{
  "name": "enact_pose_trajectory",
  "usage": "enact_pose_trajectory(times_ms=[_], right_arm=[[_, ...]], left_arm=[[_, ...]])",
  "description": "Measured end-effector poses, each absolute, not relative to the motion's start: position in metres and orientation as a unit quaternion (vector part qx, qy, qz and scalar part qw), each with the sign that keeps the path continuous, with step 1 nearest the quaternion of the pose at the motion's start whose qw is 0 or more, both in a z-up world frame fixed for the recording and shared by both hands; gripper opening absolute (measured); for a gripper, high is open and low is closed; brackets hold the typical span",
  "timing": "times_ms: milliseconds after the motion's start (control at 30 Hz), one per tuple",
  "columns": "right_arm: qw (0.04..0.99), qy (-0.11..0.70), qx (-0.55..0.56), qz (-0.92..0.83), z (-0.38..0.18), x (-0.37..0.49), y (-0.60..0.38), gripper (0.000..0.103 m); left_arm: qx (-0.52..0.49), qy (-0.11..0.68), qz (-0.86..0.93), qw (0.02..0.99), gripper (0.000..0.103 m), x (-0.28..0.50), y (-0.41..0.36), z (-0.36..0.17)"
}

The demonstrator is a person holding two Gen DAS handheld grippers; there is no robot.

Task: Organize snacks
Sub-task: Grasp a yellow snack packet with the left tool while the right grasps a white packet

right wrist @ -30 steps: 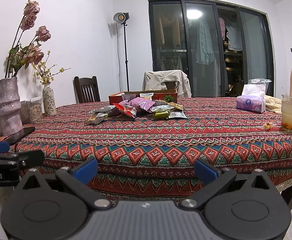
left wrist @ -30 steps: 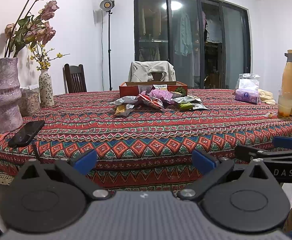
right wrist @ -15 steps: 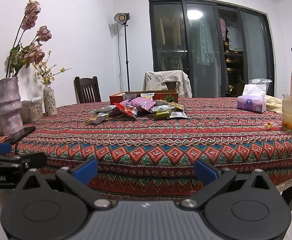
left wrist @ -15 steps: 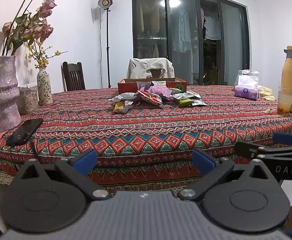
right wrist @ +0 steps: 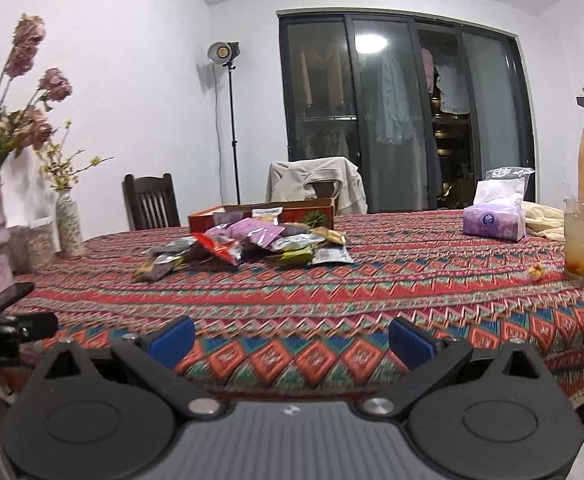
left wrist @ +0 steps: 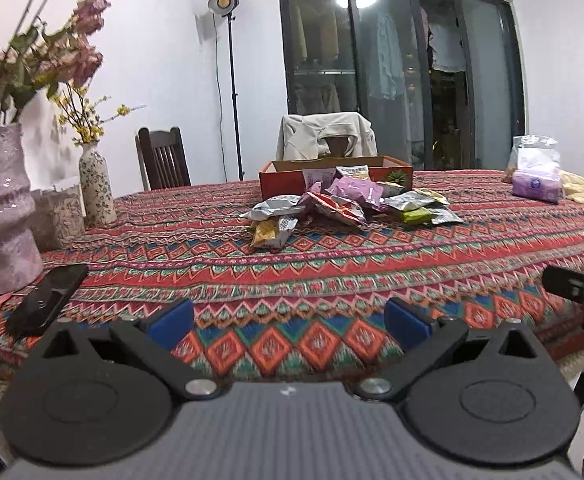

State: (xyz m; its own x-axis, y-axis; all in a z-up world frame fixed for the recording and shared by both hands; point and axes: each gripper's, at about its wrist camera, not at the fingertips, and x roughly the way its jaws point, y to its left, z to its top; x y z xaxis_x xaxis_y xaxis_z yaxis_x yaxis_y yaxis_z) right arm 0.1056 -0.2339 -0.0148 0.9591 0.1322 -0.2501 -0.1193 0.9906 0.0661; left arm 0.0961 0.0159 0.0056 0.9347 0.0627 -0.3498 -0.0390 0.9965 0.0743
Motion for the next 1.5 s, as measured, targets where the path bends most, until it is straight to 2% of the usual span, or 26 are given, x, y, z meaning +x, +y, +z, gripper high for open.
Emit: enact_pose_trajectory(times_ms=[333,767,800,933,1167,1267,1367,1500], right_arm=[[0.989,0.139,0.030,0.041,0.014,0.184,-0.249,0.103],[0.979,0.194,0.030,0.051,0.020,0.314,-0.242,0.102],[0.977,0.203,0.032,0.051,0.018,0.325,-0.243,0.101],[0.969,0.242,0.028,0.048,0.009,0.371,-0.247,0.088],[0.961,0.273,0.011,0.036,-0.003,0.434,-0.250,0.076],[0.954,0.298,0.016,0.040,-0.013,0.451,-0.251,0.065],[0.949,0.311,0.021,0.049,-0.022,0.460,-0.248,0.058],[0.948,0.313,0.021,0.055,-0.023,0.461,-0.247,0.052]], left_arm=[[0.017,0.172,0.031,0.984,0.103,0.173,0.029,0.035],[-0.027,0.248,0.035,0.968,0.103,0.305,0.062,0.021],[-0.033,0.257,0.033,0.965,0.103,0.315,0.064,0.017],[-0.064,0.302,0.022,0.951,0.103,0.349,0.074,0.000],[-0.075,0.332,-0.001,0.940,0.085,0.377,0.077,-0.016],[-0.064,0.330,-0.006,0.942,0.079,0.379,0.073,-0.018],[-0.053,0.329,0.001,0.943,0.058,0.377,0.069,-0.017],[-0.050,0.330,-0.003,0.943,0.052,0.367,0.065,-0.016]])
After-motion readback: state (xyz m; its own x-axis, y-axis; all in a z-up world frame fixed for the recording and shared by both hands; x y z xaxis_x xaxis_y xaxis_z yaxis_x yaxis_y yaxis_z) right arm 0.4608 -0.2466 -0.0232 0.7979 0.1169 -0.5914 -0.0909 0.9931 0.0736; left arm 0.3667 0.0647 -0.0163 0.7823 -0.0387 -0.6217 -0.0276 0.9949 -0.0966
